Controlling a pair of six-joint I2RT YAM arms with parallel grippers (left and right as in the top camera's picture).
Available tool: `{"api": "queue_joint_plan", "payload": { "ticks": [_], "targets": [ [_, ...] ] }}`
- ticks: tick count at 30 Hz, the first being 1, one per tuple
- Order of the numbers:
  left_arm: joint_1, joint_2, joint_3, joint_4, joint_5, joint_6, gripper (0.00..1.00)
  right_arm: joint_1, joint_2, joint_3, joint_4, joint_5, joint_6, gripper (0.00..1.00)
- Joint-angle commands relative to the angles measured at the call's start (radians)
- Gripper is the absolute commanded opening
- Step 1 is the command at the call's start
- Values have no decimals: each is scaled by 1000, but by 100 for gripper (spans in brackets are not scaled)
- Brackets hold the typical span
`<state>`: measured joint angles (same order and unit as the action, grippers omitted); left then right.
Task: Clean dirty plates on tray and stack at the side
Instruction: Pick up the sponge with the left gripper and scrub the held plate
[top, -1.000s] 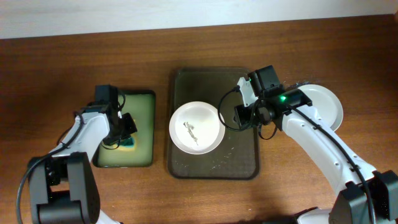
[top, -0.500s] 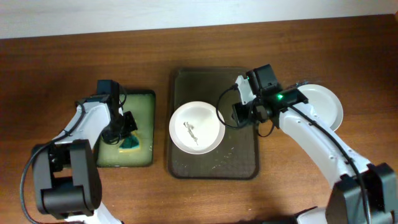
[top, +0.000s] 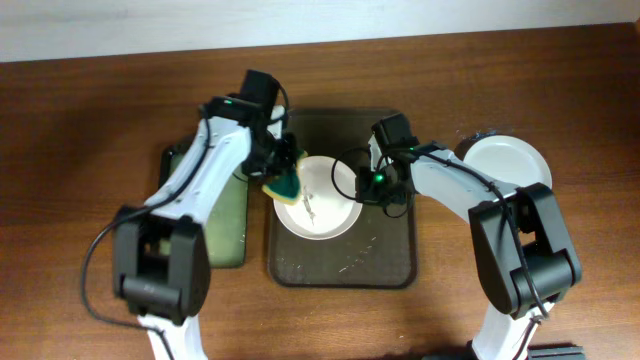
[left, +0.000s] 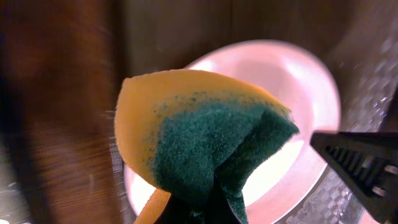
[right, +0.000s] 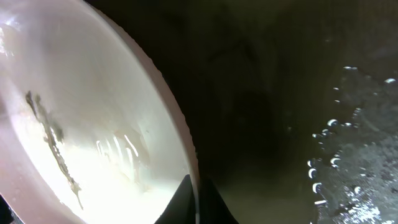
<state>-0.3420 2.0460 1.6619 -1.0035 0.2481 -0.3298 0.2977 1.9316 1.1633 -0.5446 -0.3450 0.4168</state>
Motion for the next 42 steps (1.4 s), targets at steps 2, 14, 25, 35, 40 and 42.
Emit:
{"api": "queue_joint_plan", "payload": {
  "ticks": [2,14,25,35,40,42],
  "targets": [
    [-94,129,10,75,161,-17,0,-56,-18,8,-77,152,-13,4],
    [-95,291,216,-76,-396,-119,0,-56,-18,8,-99,148,-87,4],
    [-303,357,172,101,349,-36,0,-56,-18,8,-98,147,-87,4],
    [-63,282,173,-92,-270,-26,0,-56,-18,8,-97,148,-87,4],
    [-61,262,211,-126,-358,-78,0,-56,-18,8,-95,148,-87,4],
    [-61,214,278,-195,-299,-81,0,-56,-18,8,-96,148,-87,4]
  ]
}}
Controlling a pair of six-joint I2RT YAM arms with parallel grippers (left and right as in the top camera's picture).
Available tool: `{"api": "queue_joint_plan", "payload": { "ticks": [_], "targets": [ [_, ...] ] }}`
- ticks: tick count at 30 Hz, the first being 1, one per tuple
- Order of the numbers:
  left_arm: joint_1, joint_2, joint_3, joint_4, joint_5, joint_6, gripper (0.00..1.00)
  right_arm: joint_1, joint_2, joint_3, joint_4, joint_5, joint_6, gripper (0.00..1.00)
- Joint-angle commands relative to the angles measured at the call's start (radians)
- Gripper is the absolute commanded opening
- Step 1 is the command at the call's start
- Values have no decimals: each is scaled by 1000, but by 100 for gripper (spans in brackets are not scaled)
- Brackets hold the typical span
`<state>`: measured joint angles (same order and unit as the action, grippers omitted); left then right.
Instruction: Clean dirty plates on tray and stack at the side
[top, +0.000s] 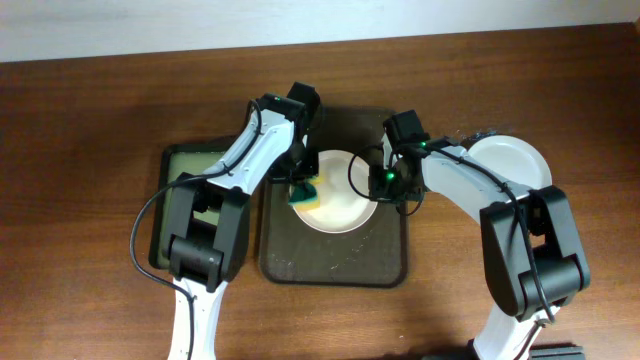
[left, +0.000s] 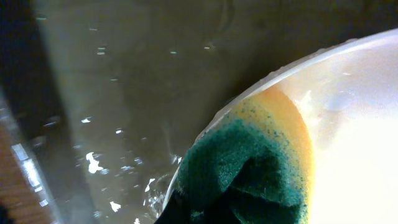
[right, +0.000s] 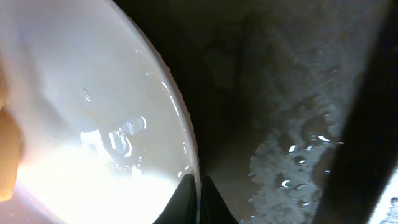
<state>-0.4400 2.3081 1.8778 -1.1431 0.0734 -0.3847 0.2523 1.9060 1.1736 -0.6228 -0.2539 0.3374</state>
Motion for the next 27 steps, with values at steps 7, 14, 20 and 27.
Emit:
{"api": "queue_joint_plan", "payload": {
  "ticks": [7,14,20,27],
  "targets": [
    [212,-220,153,-392,-223,53,0,-11,8,-3,-19,56,-54,4],
    [364,-250,-271,-85,-171,43,13,-11,8,-3,-35,55,-98,6],
    [364,-571,-267,-129,-121,42,100,55,-243,32,-123,309,-94,4],
    [364,-589,-267,-134,50,42,100,406,-502,32,-172,951,-106,4]
  ]
}}
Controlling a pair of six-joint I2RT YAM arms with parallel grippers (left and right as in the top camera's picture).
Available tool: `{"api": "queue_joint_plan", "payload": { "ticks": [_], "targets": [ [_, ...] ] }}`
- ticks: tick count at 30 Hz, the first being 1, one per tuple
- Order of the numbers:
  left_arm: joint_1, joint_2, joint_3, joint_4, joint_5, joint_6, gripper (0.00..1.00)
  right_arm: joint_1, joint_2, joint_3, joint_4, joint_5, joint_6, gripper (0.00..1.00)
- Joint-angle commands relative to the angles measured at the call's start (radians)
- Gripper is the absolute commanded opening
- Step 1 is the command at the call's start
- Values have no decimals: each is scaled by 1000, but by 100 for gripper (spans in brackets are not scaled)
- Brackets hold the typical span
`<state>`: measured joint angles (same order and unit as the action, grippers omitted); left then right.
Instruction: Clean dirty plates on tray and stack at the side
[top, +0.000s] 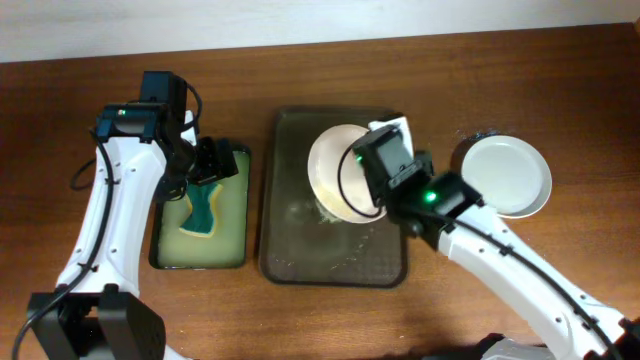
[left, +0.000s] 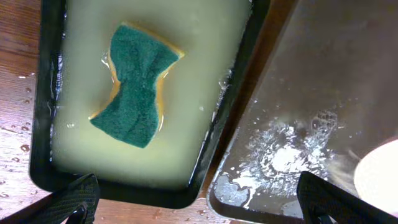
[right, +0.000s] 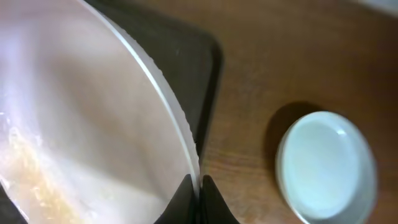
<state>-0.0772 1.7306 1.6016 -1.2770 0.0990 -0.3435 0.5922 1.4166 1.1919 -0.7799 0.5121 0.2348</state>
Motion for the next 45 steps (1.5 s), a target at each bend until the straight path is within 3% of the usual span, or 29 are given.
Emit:
{"api": "queue_joint_plan", "payload": {
  "ticks": [1,4,7,18,20,21,22,26,27,28,29,32,34,35,38,45],
  "targets": [
    [2,-11,9,0,25,0,100,135,-13,14,-20,291,-16,4],
    [2,-11,9,0,25,0,99,287,-13,14,-35,509,-48,4],
    [2,-11,9,0,25,0,99,350,-12,14,-36,547,-64,4],
    [2,-11,9,0,25,0,99,348,-12,14,-44,584,-74,4],
    [2,-11,9,0,25,0,99,304,-12,14,-43,564,-2,4],
    [2,-11,9,0,25,0,99,254,-12,14,-43,507,48,4],
    [2,-11,9,0,25,0,99,134,-8,14,-32,316,80,4],
    [2,-11,9,0,25,0,99,-462,5,14,-32,-637,-25,4],
    [2,-11,9,0,25,0,99,-560,2,16,-31,-784,-25,4],
    [2,-11,9,0,25,0,99,-576,-6,16,-33,-773,-26,4],
    [2,-11,9,0,25,0,99,-517,-34,16,-37,-599,-26,4],
    [2,-11,9,0,25,0,99,-168,-61,16,-33,12,-25,4],
    [2,-11,9,0,25,0,99,134,-13,15,-9,552,-27,4],
    [2,-11,9,0,25,0,99,224,21,15,6,690,-57,4],
    [2,-11,9,0,25,0,100,319,60,15,21,724,-108,4],
    [2,-11,9,0,25,0,99,324,60,15,30,761,-127,4]
  ]
}}
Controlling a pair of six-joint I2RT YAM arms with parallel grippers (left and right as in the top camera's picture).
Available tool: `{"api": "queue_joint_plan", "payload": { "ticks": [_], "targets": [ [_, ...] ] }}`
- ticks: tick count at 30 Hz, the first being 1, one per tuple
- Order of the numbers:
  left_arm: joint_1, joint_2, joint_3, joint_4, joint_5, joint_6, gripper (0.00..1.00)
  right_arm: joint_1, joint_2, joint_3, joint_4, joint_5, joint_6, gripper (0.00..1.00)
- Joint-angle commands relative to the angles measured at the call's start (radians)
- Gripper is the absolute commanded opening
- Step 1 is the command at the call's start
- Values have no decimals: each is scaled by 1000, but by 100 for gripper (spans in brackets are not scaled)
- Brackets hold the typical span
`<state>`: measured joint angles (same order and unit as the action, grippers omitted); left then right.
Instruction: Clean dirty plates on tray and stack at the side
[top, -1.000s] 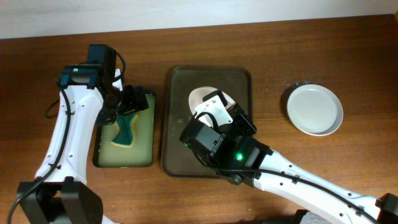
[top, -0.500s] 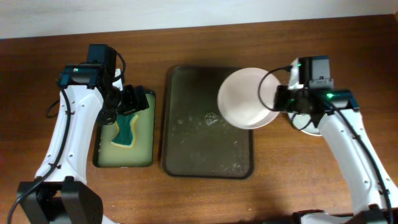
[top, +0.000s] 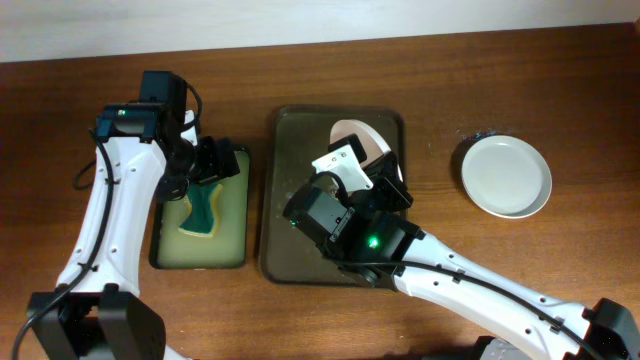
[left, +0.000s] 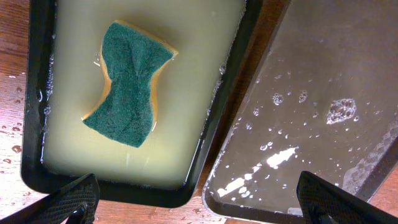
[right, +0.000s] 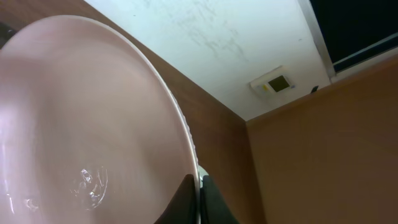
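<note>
A white plate (top: 358, 140) stands tipped up on edge above the dark tray (top: 290, 250). My right gripper (right: 198, 190) is shut on its rim, and the plate's wet face (right: 93, 124) fills the right wrist view, with wall and ceiling behind. A clean white plate (top: 506, 176) lies on the table at the right. The green and yellow sponge (left: 127, 93) floats in the soapy-water tray (left: 37, 168). My left gripper (left: 198, 205) hangs open above that tray's near edge, with nothing between its fingertips (left: 74, 199).
The soapy-water tray (top: 160, 255) lies left of the dark tray, almost touching it. Water drops and foam spot the dark tray's floor (left: 323, 112). My right arm (top: 450, 275) crosses the table's lower right towards the tray.
My right arm has swung over the dark tray's middle and the plate it holds has turned from tilted to nearly on edge. The left arm stays where it was; the sponge has drifted slightly.
First my left gripper held the sponge over a dirty plate on the tray while the right gripped its rim. Then the sponge was on the plate. Then the sponge lay in the soapy water, the left gripper open, the plate lifted. Now the plate stands on edge.
</note>
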<state>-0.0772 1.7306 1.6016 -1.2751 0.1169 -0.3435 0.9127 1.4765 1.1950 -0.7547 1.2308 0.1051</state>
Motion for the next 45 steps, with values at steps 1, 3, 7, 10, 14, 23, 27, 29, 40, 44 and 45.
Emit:
{"api": "queue_joint_plan", "payload": {
  "ticks": [1,3,7,10,14,23,27,29,40,44,45],
  "targets": [
    [2,-11,9,-2,7,0,99,3,0,12,8,42,2,4],
    [2,-11,9,-2,7,0,99,3,0,12,8,42,3,4],
    [2,-11,9,-2,7,0,99,-210,0,12,91,-512,173,4],
    [2,-11,9,-2,7,0,99,-652,2,13,158,-1338,151,4],
    [2,-11,9,-2,7,0,99,-1363,12,8,92,-1597,193,4],
    [2,-11,9,-2,7,0,99,-1574,297,-5,18,-1471,221,4],
    [2,-11,9,-2,7,0,99,-1486,179,-4,-21,-1462,212,54],
    [2,-11,9,-2,7,0,99,-1418,-48,-4,-45,-1486,188,55],
    [2,-11,9,-2,7,0,99,-927,-710,-5,-322,-1646,86,98],
    [2,-11,9,-1,7,0,99,-888,-818,-65,-206,-1429,80,99],
    [2,-11,9,-2,7,0,99,-884,-889,-156,-114,-1409,21,98]
  ]
}}
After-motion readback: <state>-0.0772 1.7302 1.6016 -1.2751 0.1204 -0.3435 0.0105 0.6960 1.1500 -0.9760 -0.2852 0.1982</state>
